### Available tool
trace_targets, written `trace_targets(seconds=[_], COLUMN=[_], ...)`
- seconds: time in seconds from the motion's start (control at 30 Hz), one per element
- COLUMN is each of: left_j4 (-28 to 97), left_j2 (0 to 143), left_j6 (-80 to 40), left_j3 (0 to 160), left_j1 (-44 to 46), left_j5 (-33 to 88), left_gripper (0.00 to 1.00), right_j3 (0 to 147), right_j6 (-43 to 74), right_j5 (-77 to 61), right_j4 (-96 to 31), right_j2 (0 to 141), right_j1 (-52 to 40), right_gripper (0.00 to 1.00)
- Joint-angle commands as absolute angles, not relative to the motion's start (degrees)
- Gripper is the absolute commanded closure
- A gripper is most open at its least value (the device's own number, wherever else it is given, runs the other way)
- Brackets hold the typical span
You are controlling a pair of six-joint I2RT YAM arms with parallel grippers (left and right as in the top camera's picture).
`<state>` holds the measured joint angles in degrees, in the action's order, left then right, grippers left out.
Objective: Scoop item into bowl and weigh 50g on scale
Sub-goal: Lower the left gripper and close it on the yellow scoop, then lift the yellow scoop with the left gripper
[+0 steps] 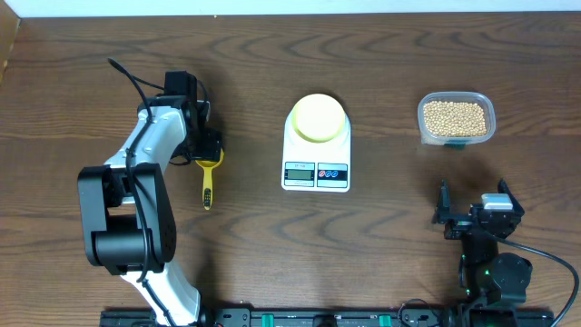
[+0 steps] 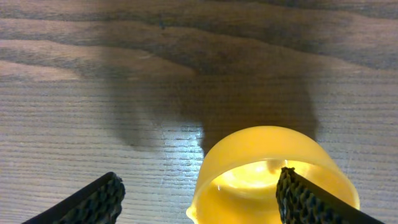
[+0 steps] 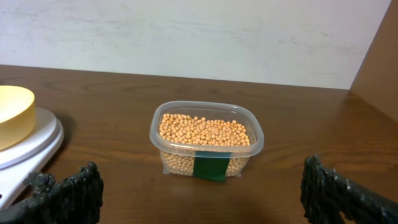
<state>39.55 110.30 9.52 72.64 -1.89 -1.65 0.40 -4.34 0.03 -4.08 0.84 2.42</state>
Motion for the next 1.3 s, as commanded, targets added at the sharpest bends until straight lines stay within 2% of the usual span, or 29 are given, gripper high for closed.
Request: trace_targets(seconds=[0.0,0.13,0.33,0.5,0.87,1.27], left_j4=[39.53,39.53,39.55,39.55,39.55,39.72], left_j2=[111.24,111.24,111.24,111.24,111.24,111.24], left_j6=[10.48,10.52,10.48,10.5,10.5,10.5], left_j3=[72.16,72.16,72.16,72.16,72.16,72.16], left_j1=[-2.24,-2.24,-2.24,-2.24,-2.24,-2.24], left_j5=[-1.48,0.27,0.84,0.84,0.84,0.84], left_gripper=[0.23,0.32,0.34,0.47,0.59,0.75], right_j3=[0.34,0.34,0.34,0.34,0.34,0.34], right_j6=[-3.46,-3.46,-3.46,-3.46,-3.46,-3.46], right_j5=[0.69,0.69,0.69,0.69,0.71,0.69], right_j4=[-4.32,-4.32,-4.32,-4.32,-4.34,-4.32], right_j2=[0.38,0.38,0.38,0.38,0.38,0.38], right_j1=[2.15,2.15,2.15,2.15,2.15,2.15], right_gripper=[0.01,0.01,0.01,0.01,0.01,0.01])
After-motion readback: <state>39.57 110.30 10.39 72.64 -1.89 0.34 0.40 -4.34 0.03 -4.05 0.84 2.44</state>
